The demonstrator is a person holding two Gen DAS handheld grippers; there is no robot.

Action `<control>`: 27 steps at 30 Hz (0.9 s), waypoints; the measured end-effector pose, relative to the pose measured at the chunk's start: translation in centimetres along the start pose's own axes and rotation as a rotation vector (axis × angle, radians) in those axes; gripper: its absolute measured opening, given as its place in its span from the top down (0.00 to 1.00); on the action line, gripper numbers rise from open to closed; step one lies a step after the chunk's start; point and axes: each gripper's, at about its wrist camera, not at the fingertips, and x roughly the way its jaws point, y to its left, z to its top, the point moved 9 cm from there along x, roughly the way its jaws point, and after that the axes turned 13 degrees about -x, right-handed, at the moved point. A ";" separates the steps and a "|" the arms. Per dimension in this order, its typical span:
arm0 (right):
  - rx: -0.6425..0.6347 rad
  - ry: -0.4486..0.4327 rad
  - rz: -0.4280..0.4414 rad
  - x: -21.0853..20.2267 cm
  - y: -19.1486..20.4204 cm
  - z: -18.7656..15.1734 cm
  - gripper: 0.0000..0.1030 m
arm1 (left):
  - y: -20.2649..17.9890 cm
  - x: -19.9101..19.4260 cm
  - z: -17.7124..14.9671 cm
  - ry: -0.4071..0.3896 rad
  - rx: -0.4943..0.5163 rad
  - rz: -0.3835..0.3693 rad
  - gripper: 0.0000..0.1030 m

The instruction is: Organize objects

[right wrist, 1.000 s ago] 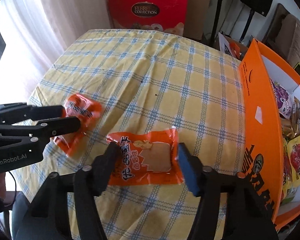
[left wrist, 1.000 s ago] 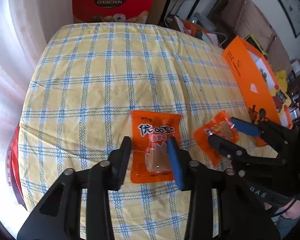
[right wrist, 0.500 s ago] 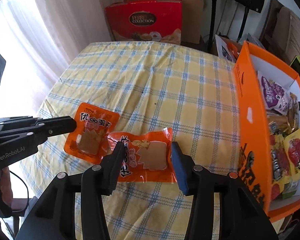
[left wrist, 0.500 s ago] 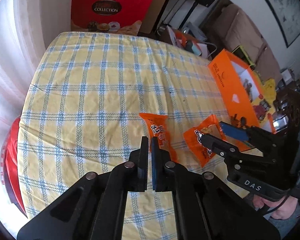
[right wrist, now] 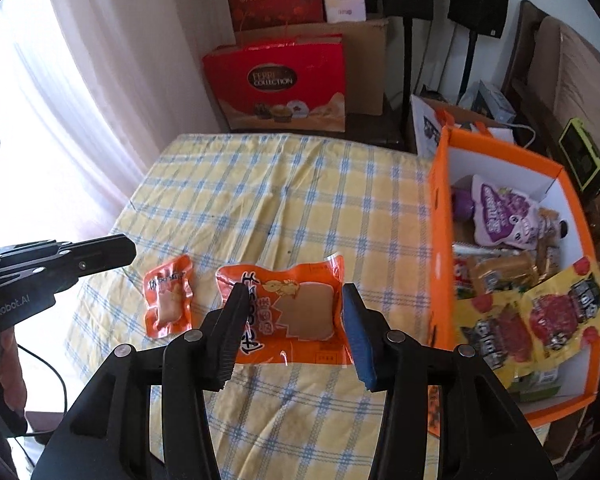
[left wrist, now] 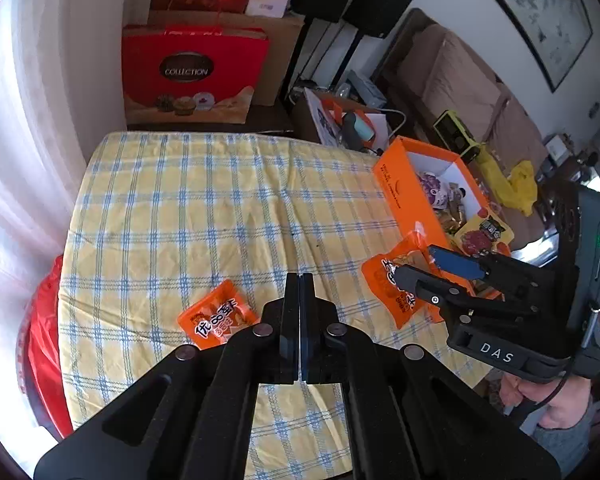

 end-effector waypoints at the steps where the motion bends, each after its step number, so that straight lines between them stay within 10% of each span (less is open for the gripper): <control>1: 0.000 -0.004 -0.001 -0.2 -0.1 0.1 0.54 | -0.1 -0.1 0.0 0.000 0.001 0.000 1.00; 16: 0.001 0.001 0.010 -0.1 0.6 -0.5 0.54 | 2.6 2.0 -1.4 0.001 0.006 0.148 0.99; 19: 0.002 0.002 0.010 0.1 0.6 -0.6 0.54 | 3.3 2.3 -1.4 -0.004 -0.006 0.171 0.75; 21: 0.006 0.003 0.012 0.4 0.6 -0.7 0.54 | 3.7 2.6 -1.5 0.006 -0.027 0.163 0.39; 27: 0.021 0.007 0.019 0.9 0.4 -1.2 0.54 | 5.3 4.2 -1.8 0.043 -0.124 0.173 0.24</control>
